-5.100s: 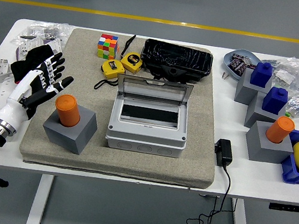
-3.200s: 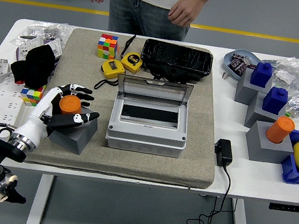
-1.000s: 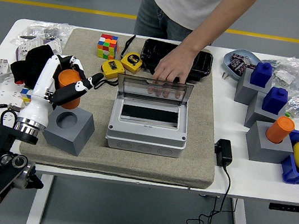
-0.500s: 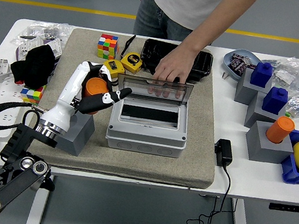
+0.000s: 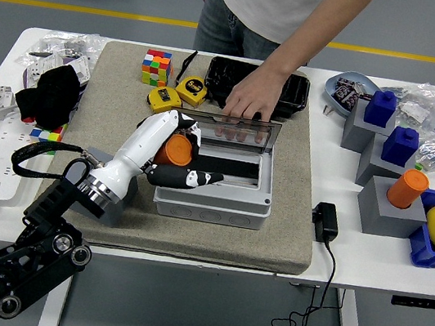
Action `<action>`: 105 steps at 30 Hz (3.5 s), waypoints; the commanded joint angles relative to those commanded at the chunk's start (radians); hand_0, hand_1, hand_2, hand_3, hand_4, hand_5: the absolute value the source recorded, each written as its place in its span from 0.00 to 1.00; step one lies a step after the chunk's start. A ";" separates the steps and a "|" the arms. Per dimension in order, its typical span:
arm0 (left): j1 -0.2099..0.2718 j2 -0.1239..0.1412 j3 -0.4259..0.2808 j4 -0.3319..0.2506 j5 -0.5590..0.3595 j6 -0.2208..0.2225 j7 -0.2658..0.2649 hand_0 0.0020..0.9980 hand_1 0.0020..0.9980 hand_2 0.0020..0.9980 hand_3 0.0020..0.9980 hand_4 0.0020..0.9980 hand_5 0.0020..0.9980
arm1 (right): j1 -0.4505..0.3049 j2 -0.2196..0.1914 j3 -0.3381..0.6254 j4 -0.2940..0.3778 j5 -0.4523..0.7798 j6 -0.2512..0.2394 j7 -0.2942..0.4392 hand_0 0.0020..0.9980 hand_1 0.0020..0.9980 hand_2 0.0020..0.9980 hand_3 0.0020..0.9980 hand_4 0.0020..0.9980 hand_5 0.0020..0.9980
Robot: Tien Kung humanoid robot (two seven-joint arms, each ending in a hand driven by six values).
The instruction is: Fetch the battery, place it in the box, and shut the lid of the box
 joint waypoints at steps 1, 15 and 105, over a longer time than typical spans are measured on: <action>-0.003 0.000 0.001 0.002 0.006 -0.001 0.003 0.05 0.02 0.01 0.03 1.00 0.00 | 0.000 0.000 -0.001 0.000 0.001 0.000 0.001 0.78 0.71 0.71 0.75 1.00 1.00; -0.093 -0.005 0.070 0.085 0.316 0.049 0.057 0.05 0.02 0.01 0.02 1.00 0.00 | 0.004 -0.002 -0.003 0.000 0.002 0.000 0.001 0.78 0.72 0.71 0.75 1.00 1.00; -0.389 -0.147 0.396 0.440 0.067 0.070 -0.022 0.35 0.51 0.52 0.54 1.00 0.22 | 0.011 -0.011 -0.029 0.000 -0.012 0.005 -0.006 0.78 0.71 0.71 0.75 1.00 1.00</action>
